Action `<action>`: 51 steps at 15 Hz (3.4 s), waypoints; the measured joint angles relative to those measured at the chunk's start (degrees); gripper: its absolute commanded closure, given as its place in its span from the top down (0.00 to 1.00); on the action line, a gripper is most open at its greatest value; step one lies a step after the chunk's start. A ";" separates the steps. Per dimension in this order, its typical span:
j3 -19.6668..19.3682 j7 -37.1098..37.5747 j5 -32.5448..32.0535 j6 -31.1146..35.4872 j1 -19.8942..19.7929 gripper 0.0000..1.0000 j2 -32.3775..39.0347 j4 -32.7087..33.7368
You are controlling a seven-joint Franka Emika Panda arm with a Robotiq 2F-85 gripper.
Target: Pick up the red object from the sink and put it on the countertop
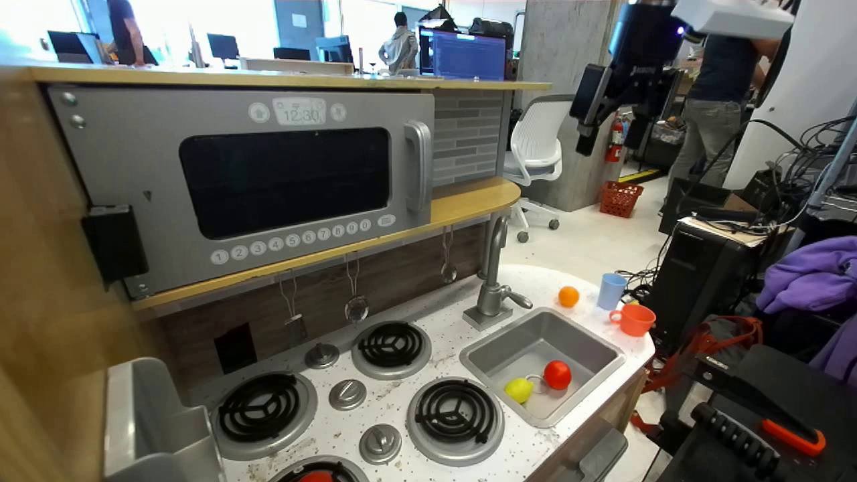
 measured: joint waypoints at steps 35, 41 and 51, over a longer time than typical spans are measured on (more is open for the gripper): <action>1.15 -2.96 -6.20 8.04 -2.74 1.00 34.26 15.60; 1.12 -2.96 -7.88 7.94 -2.57 1.00 36.35 15.94; 0.62 -2.28 -10.65 7.96 0.27 1.00 40.75 16.76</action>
